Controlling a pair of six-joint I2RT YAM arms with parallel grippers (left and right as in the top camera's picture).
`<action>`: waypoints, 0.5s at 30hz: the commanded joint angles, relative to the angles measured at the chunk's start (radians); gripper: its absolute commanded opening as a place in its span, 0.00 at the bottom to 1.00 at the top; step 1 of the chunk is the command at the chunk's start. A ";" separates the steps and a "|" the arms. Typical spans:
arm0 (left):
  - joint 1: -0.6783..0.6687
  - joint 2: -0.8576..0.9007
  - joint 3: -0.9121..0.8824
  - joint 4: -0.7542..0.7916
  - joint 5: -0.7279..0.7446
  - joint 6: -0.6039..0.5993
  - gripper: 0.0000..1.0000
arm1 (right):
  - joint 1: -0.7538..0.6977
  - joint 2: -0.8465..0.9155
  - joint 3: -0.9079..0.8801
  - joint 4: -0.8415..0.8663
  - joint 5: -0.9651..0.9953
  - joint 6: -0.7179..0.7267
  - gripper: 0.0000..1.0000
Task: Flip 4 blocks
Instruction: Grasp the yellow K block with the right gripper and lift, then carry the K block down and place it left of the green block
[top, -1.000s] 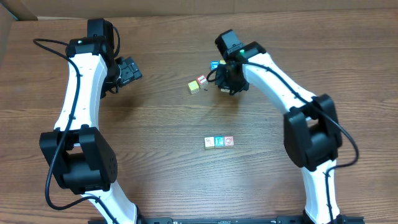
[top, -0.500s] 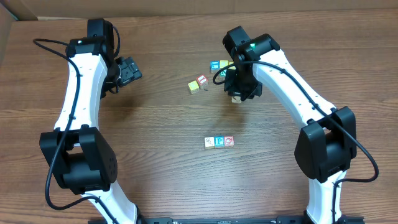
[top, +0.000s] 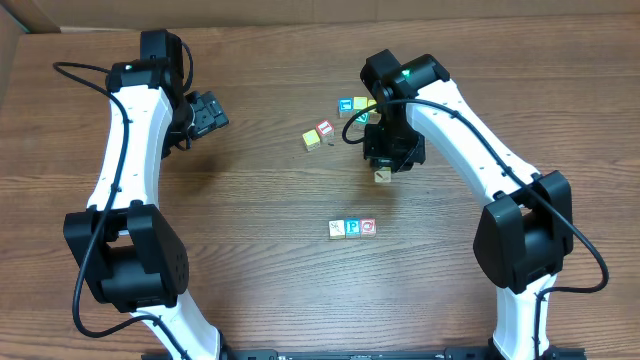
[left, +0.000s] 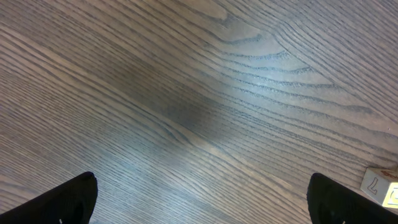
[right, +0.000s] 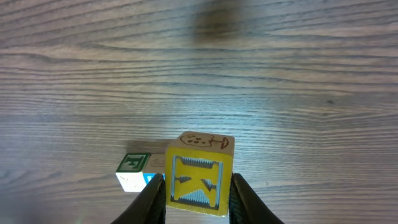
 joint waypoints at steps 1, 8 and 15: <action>0.002 -0.017 0.016 0.001 -0.009 -0.014 1.00 | 0.029 -0.025 0.008 0.000 -0.029 -0.007 0.21; 0.002 -0.017 0.016 0.001 -0.009 -0.014 1.00 | 0.112 -0.024 -0.012 0.034 -0.107 -0.008 0.21; 0.002 -0.017 0.016 0.001 -0.009 -0.014 1.00 | 0.278 -0.024 -0.012 0.104 -0.097 -0.004 0.25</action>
